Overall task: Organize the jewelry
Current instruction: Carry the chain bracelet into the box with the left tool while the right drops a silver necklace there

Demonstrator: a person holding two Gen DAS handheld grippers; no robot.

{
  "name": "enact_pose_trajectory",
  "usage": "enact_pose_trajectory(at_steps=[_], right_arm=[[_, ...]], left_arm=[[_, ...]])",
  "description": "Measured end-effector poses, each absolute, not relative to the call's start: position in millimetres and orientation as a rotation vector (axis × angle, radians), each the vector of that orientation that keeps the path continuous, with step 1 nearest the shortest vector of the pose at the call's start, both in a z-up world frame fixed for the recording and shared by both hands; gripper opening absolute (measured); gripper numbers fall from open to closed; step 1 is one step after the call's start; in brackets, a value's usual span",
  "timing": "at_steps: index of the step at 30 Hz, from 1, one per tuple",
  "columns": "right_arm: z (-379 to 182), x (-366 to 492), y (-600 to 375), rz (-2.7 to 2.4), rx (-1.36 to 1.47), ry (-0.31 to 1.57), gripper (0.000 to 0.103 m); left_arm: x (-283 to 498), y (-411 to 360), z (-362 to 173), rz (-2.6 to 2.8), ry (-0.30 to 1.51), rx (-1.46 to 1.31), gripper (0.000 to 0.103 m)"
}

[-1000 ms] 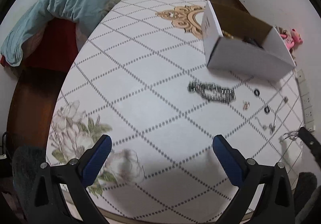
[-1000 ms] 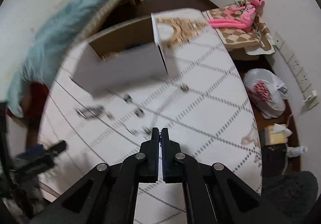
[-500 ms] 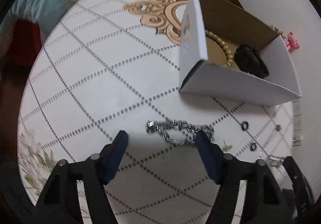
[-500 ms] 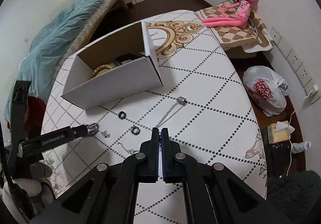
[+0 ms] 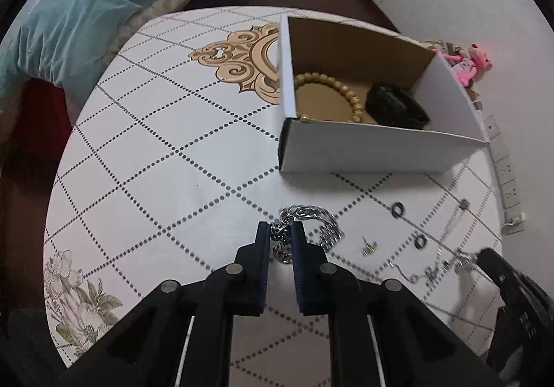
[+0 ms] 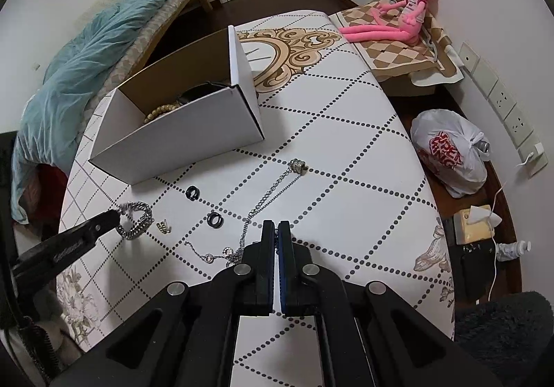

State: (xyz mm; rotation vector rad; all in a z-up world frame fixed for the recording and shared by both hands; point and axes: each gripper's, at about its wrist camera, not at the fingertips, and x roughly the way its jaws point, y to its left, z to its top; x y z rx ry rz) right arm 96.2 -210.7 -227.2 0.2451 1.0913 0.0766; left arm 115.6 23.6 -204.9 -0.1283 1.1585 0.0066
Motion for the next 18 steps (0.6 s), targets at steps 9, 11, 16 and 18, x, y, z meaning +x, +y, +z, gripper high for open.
enact_pose_trajectory(at_steps=[9, 11, 16, 18], right_arm=[[-193.0, 90.6, -205.3, 0.137, 0.244, 1.047, 0.001], [-183.8, 90.2, -204.5, 0.160, 0.256, 1.038, 0.001], [-154.9, 94.4, -205.0, 0.239, 0.309, 1.013, 0.001], [-143.3, 99.1, -205.2, 0.270, 0.324, 1.006, 0.001]], left_arm=[[84.4, 30.8, -164.4, -0.064, 1.099, -0.169, 0.009], [82.8, 33.5, -153.7, -0.080, 1.085, -0.185, 0.009], [89.2, 37.9, -129.2, -0.114, 1.044, -0.214, 0.009], [94.6, 38.6, -118.1, -0.130, 1.023, -0.219, 0.009]])
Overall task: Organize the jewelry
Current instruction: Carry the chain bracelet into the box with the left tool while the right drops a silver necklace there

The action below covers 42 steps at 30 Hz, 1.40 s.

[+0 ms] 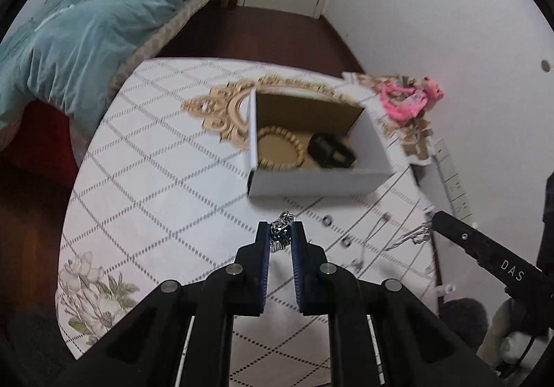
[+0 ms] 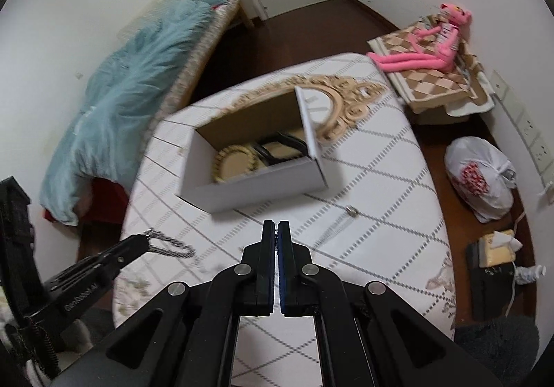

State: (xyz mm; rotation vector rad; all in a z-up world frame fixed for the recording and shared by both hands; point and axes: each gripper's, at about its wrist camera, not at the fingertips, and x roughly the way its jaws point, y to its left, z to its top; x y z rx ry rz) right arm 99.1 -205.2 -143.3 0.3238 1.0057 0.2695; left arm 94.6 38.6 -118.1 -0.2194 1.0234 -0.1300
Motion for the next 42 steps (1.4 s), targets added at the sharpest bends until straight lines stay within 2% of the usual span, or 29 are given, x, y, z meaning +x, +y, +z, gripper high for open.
enact_pose_trajectory(at_steps=[8, 12, 23, 27, 29, 30, 32, 34, 35, 36, 37, 38, 39, 40, 41, 42], right_arm=[[-90.1, 142.8, -195.7, 0.361, 0.314, 0.947, 0.001], [-82.1, 184.2, -187.6, 0.350, 0.271, 0.956, 0.001], [-136.0, 282.3, -171.6, 0.293, 0.170, 1.128, 0.001], [-154.0, 300.8, -165.8, 0.285, 0.129, 1.176, 0.001], [-163.7, 309.4, -162.8, 0.286, 0.117, 1.224, 0.002], [-166.9, 311.2, -162.3, 0.286, 0.120, 1.243, 0.002], [-167.1, 312.4, -162.9, 0.271, 0.109, 1.241, 0.002], [-162.9, 310.9, -162.7, 0.254, 0.092, 1.224, 0.003], [-160.0, 309.0, -163.0, 0.245, 0.082, 1.212, 0.007], [-156.8, 306.6, -163.4, 0.234, 0.072, 1.199, 0.015], [-154.2, 306.0, -163.2, 0.224, 0.058, 1.191, 0.021], [-152.2, 303.3, -163.3, 0.213, 0.044, 1.183, 0.038], [-151.1, 301.5, -163.7, 0.203, 0.032, 1.179, 0.057], [-150.5, 298.1, -163.7, 0.186, 0.012, 1.175, 0.066], [-151.1, 293.2, -163.8, 0.162, -0.012, 1.170, 0.081], [-152.0, 289.3, -163.8, 0.145, -0.028, 1.168, 0.090]], left_arm=[[142.0, 33.6, -64.0, -0.211, 0.937, -0.218, 0.009], [177.2, 29.0, -62.2, -0.224, 0.949, -0.181, 0.009], [256.8, 25.0, -117.8, -0.210, 1.134, -0.171, 0.009], [268.9, 27.2, -130.3, -0.160, 1.184, -0.187, 0.013], [274.4, 27.2, -133.0, -0.111, 1.199, -0.153, 0.021], [276.2, 28.4, -132.7, -0.094, 1.194, -0.139, 0.030], [276.2, 32.1, -130.1, -0.063, 1.175, -0.126, 0.071], [275.3, 36.1, -126.8, -0.036, 1.152, -0.114, 0.077], [274.1, 38.2, -126.2, -0.020, 1.149, -0.102, 0.077], [273.2, 40.5, -126.5, -0.008, 1.149, -0.093, 0.078], [271.5, 41.8, -126.9, 0.007, 1.150, -0.084, 0.083], [268.1, 44.1, -128.0, 0.024, 1.149, -0.076, 0.090], [267.0, 44.8, -128.9, 0.030, 1.147, -0.074, 0.102], [262.3, 46.7, -130.0, 0.045, 1.137, -0.068, 0.103], [259.8, 46.9, -131.0, 0.057, 1.129, -0.061, 0.103], [254.8, 47.5, -132.7, 0.074, 1.118, -0.048, 0.103]])
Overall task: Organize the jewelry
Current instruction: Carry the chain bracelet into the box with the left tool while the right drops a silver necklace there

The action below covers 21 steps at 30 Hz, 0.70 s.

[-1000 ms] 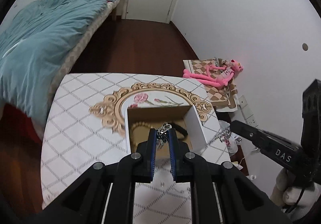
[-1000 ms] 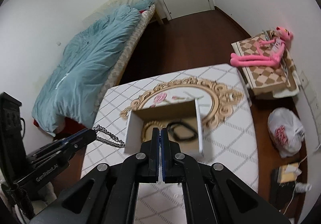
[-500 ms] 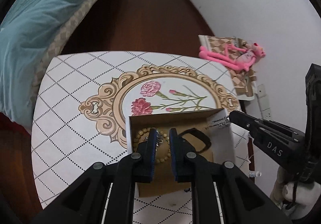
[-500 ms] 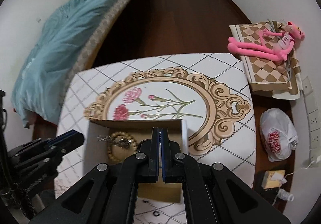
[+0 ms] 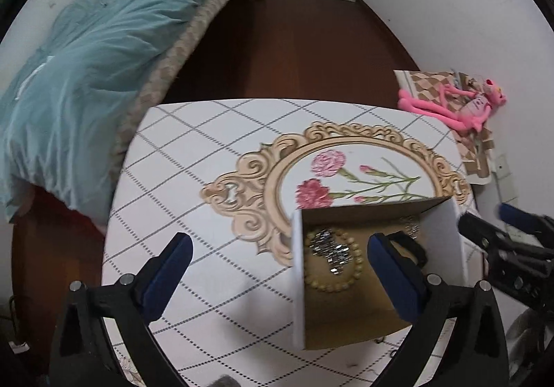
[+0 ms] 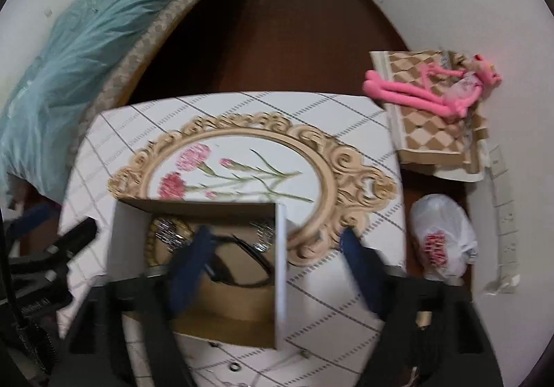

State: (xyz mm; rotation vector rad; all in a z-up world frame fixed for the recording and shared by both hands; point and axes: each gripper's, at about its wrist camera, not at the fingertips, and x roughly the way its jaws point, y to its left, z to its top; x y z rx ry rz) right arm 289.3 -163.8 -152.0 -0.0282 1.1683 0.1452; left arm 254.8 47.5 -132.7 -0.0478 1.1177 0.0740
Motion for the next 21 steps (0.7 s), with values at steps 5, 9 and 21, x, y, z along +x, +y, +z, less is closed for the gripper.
enact_pose_trajectory(at_steps=[5, 9, 21], right_arm=[[-172.1, 265.2, -165.1, 0.098, -0.069, 1.211, 0.094], [-180.0, 248.9, -163.8, 0.078, -0.092, 1.209, 0.097], [-147.4, 210.7, -166.0, 0.043, -0.096, 1.092, 0.097]], left_arm=[[237.4, 45.3, -144.9, 0.111, 1.108, -0.012, 0.103], [227.4, 43.4, -153.4, 0.120, 1.125, -0.021, 0.103], [186.6, 39.6, -132.1, 0.145, 1.069, -0.065, 0.103]])
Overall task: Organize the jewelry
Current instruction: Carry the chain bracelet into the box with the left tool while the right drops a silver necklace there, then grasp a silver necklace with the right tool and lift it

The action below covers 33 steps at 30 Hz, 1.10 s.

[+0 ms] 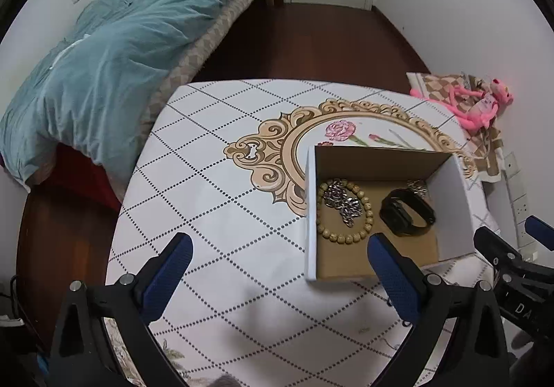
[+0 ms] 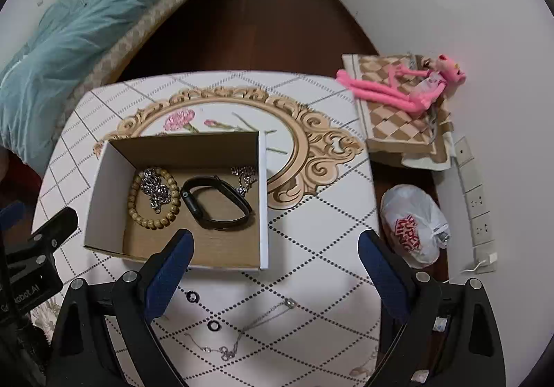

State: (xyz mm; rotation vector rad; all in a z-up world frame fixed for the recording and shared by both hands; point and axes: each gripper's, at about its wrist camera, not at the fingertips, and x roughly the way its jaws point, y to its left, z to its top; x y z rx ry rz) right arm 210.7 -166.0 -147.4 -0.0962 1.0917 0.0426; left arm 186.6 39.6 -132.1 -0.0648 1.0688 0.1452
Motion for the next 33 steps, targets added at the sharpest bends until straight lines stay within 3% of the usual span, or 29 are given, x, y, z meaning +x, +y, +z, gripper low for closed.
enact_pose_trajectory(at_steps=[22, 28, 33], right_arm=[[-50.2, 106.0, -182.9, 0.004, -0.063, 0.838, 0.097], [-65.2, 104.0, -188.0, 0.012, -0.025, 0.883, 0.097], [-127.3, 105.1, -192.2, 0.041, 0.035, 1.022, 0.097]], left_arm=[[98.1, 19.9, -50.5, 0.083, 0.891, -0.074, 0.103], [98.1, 22.5, -64.1, 0.118, 0.920, -0.066, 0.103], [97.0, 27.5, -104.3, 0.170, 0.989, -0.040, 0.103]])
